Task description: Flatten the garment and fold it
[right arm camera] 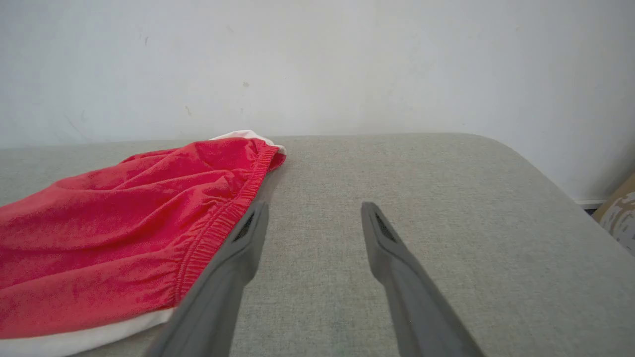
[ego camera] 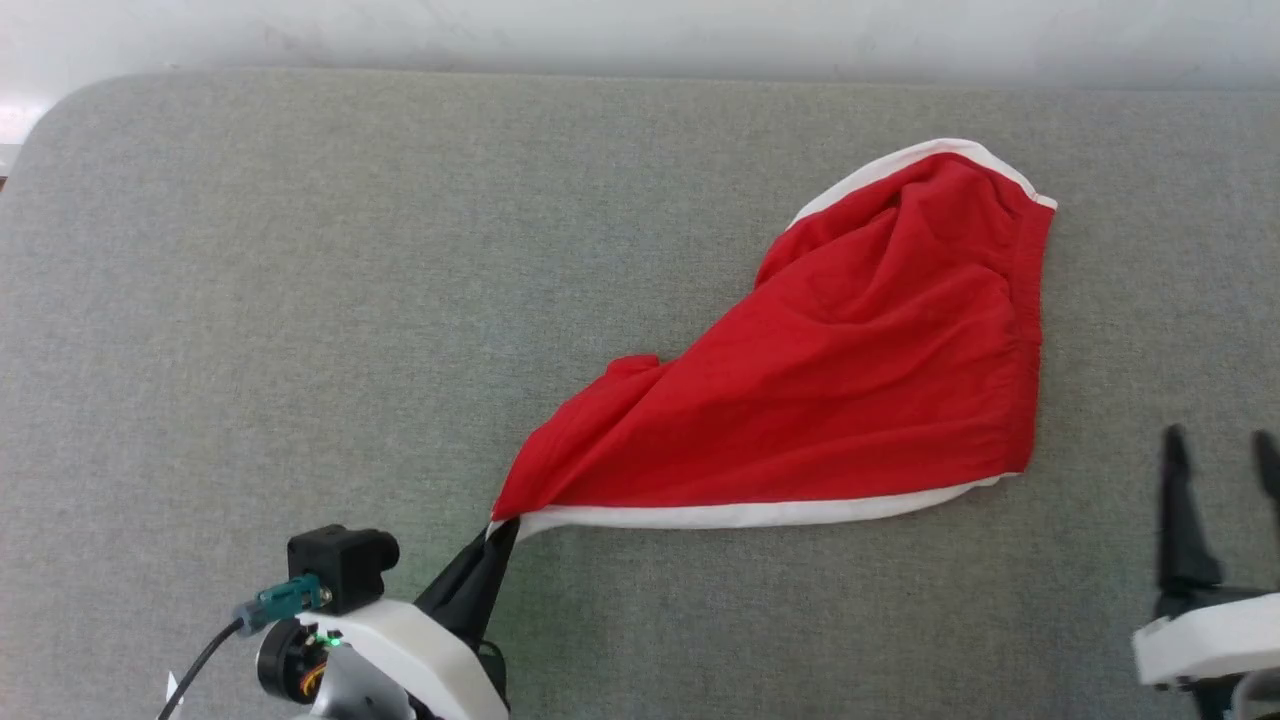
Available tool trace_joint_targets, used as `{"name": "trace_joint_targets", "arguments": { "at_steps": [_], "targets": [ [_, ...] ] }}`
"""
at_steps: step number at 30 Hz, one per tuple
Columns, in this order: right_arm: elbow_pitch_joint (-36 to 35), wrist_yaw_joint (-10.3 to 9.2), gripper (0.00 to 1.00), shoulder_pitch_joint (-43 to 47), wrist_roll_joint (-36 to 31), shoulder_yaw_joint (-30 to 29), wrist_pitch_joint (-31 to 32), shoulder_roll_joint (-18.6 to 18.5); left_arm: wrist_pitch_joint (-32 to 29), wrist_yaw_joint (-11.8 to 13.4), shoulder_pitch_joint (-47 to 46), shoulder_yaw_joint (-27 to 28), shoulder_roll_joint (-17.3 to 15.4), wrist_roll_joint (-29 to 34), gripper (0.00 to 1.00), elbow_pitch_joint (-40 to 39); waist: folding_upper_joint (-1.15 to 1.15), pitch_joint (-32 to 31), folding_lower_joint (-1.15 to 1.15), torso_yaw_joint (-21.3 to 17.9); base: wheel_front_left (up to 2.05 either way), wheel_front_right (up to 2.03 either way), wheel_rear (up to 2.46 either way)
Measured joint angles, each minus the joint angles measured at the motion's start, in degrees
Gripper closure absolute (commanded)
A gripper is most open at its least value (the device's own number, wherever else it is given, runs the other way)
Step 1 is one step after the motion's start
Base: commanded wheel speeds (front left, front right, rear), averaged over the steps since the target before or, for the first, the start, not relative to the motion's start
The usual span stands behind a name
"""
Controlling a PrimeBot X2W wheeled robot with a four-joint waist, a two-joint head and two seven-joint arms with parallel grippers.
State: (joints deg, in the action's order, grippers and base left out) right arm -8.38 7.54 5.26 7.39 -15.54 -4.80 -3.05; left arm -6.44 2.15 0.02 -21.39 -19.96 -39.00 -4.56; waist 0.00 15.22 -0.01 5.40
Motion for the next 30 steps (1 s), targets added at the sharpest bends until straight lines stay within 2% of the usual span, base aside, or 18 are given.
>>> {"name": "trace_joint_targets", "arguments": {
  "at_steps": [13, 18, 28, 29, 30],
  "targets": [
    [0.0, 0.01, 0.0, -0.7, -7.5, 11.5, 17.3, -0.5, 1.0, -0.1, -2.5, -1.2, 1.5, 0.2, 1.0, -1.6, 0.0, 1.3, 0.01, 0.5, 0.0, 0.0, 0.0],
    [1.4, 0.0, 0.0, -2.4, -7.4, 14.0, 19.8, -3.5, 1.0, -0.5, -2.9, -1.4, 1.5, 0.2, 1.0, -1.7, 0.0, 2.2, 0.01, 0.7, 0.0, 0.0, 0.0],
    [6.4, 0.01, 0.0, -6.5, -6.7, 18.1, 20.5, -7.9, 1.4, -1.1, -3.8, -2.0, 1.7, 0.2, 1.0, -1.7, 0.0, 3.4, 0.01, 1.8, 0.0, 0.0, 0.0],
    [6.8, 0.0, 0.46, -6.8, -6.4, 18.5, 20.5, -8.2, 1.4, -1.1, -4.0, -2.1, 1.7, 0.2, 1.0, -1.6, 0.0, 3.5, 0.01, 1.9, 0.0, 0.0, 0.0],
    [7.1, 0.0, 0.68, -7.2, -6.0, 19.0, 20.4, -8.5, 1.4, -1.1, -4.0, -2.1, 1.7, 0.2, 1.0, -1.6, 0.0, 3.6, 0.01, 2.0, 0.0, 0.0, 0.0]
  ]
}}
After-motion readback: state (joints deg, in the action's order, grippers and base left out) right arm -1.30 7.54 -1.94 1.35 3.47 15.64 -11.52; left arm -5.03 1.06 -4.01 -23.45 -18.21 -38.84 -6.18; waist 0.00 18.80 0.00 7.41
